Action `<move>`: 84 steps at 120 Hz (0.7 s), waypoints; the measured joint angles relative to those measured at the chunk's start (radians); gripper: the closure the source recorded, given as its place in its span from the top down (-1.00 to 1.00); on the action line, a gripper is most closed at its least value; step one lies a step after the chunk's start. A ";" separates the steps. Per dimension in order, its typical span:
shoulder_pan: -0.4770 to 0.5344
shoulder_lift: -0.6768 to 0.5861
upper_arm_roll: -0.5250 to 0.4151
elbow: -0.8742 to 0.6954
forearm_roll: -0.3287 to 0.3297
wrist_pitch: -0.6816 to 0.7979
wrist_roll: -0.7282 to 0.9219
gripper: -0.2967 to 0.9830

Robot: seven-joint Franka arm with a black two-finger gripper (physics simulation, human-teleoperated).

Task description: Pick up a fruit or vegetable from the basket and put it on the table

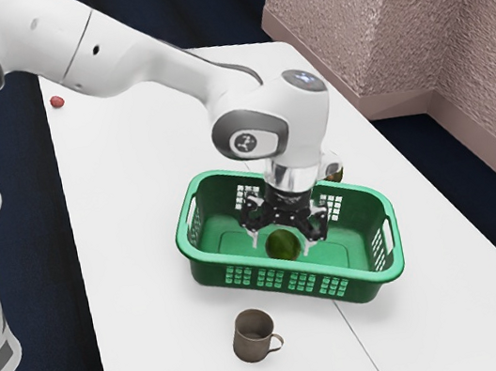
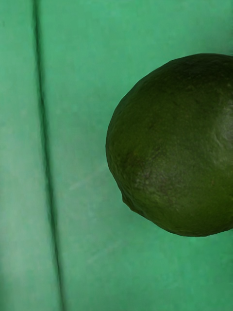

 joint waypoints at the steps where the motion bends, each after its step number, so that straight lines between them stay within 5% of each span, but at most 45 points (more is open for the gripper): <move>1: -0.001 0.002 0.000 0.000 -0.001 0.002 0.000 0.54; 84: 0.090 0.031 0.038 -0.007 -0.020 0.055 0.013 0.54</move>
